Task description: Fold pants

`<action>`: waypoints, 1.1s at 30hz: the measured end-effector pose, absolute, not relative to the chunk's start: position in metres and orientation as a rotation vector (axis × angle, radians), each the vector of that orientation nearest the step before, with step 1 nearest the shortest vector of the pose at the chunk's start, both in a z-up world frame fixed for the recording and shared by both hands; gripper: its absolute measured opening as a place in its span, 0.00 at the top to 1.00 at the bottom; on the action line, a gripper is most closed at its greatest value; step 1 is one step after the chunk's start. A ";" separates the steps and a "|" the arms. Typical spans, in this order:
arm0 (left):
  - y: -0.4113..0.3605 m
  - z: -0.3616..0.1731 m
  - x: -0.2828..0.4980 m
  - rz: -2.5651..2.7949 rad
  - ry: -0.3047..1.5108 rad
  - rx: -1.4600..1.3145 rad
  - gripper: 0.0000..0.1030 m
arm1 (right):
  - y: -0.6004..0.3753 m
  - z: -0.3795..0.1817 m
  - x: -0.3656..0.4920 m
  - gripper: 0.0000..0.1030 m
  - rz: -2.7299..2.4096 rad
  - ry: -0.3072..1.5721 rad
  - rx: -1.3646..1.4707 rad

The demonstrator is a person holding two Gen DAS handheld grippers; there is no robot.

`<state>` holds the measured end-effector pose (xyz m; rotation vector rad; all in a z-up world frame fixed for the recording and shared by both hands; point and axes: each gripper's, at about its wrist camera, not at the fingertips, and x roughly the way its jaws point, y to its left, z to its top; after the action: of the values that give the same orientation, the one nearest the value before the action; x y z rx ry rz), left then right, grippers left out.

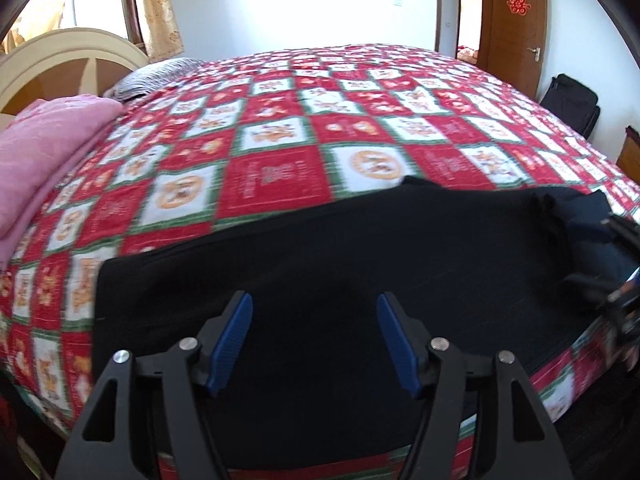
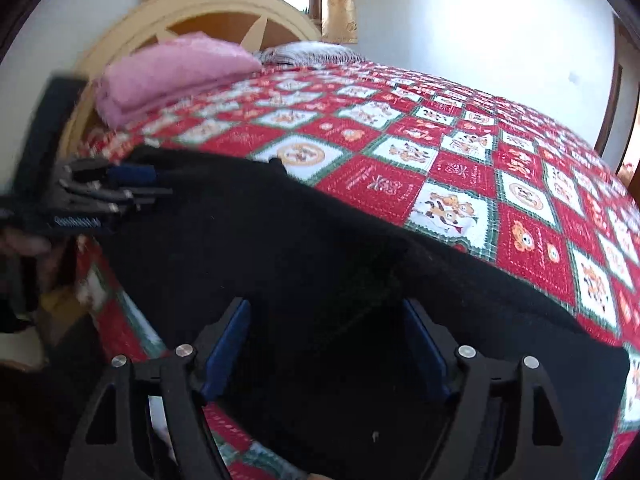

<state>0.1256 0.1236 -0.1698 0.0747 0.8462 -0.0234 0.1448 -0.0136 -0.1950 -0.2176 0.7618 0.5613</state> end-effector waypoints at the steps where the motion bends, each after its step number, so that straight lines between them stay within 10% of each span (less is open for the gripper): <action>1: 0.132 -0.169 0.124 -0.004 0.844 0.080 0.34 | -0.017 -0.192 0.141 0.24 0.559 0.755 -0.209; 25: 0.270 -0.200 0.107 0.010 0.757 -0.380 0.48 | -0.079 -0.180 0.098 0.24 0.511 0.724 -0.065; 33: 0.281 -0.196 0.102 0.008 0.745 -0.431 0.74 | -0.083 -0.187 0.097 0.24 0.518 0.733 -0.038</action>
<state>0.1019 0.2812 -0.1956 -0.4307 0.7449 0.0080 0.0971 -0.0826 -0.1871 -0.0377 0.7327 0.5183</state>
